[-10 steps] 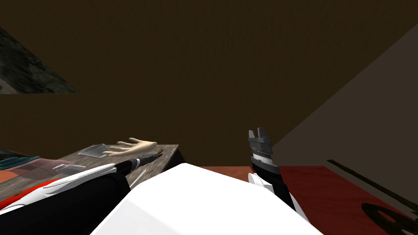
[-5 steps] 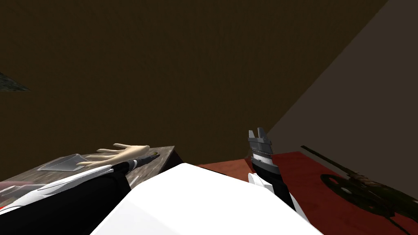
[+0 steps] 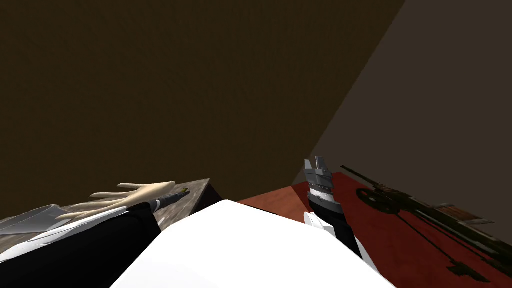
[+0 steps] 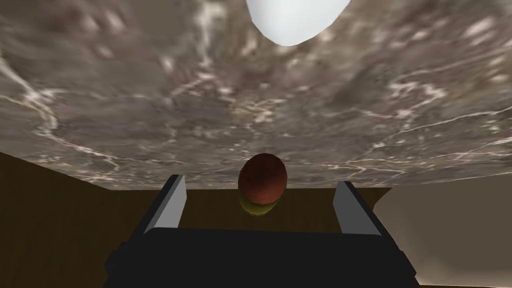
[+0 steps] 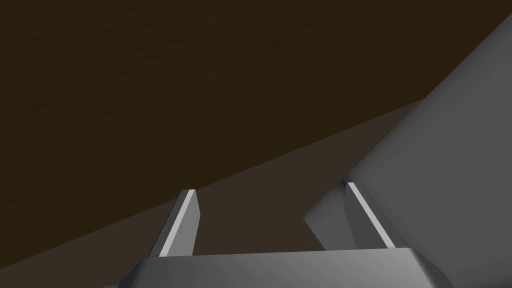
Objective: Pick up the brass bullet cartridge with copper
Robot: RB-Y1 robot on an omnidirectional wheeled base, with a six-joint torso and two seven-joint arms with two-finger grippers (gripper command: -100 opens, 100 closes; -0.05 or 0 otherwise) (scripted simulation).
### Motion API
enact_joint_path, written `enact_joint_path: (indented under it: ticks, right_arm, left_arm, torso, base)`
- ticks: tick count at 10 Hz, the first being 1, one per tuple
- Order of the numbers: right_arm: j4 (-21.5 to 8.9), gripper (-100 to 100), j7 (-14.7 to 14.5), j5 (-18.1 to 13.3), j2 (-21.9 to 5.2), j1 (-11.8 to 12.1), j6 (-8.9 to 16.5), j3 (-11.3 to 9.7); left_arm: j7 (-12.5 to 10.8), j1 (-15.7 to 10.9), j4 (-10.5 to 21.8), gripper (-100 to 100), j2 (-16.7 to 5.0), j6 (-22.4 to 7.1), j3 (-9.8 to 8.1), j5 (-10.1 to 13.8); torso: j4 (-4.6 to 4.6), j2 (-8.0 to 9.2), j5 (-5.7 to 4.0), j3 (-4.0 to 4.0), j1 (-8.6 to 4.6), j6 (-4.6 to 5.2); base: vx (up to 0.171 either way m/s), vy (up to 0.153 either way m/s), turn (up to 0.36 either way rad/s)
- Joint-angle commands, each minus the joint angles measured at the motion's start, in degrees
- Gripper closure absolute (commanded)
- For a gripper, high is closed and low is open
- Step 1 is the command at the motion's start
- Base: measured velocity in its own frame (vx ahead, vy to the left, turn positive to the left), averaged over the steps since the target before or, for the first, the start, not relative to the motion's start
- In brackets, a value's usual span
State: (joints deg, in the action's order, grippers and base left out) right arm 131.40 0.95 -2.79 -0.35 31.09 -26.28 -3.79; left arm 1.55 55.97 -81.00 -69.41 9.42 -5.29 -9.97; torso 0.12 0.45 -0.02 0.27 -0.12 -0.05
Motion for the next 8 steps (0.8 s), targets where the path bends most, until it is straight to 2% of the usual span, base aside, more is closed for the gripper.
enact_joint_path:
  ticks: [1,4,5,8]
  right_arm:
    - [0.0,0,0.0,0.0,0.0,0.0,0.0,0.0]
    - [0.0,0,0.0,0.0,0.0,0.0,0.0,0.0]
    - [0.0,0,0.0,0.0,0.0,0.0,0.0,0.0]
    - [0.0,0,0.0,0.0,0.0,0.0,0.0,0.0]
  left_arm:
    - [-0.8,-1.4,2.9,-100,0.2,0.9,0.95,1.3]
    - [-1.4,-2.5,8.0,-100,0.5,1.5,1.72,2.5]
    - [-2.1,-3.6,10.4,-100,0.8,2.1,2.49,3.6]
    - [-2.7,-4.7,14.7,-100,1.0,2.7,3.26,4.7]
  torso:
    - [0.0,0.0,0.0,0.0,0.0,0.0]
    - [-0.01,0.0,0.01,-0.01,0.03,0.04]
    - [-0.01,-0.03,0.0,-0.02,0.06,-0.02]
    - [-0.01,-0.04,0.01,-0.02,0.03,0.04]
  base:
    - [-0.12,-0.044,-0.347]
    - [-0.103,-0.037,-0.237]
    - [-0.14,-0.039,-0.398]
    - [-0.091,-0.051,-0.23]
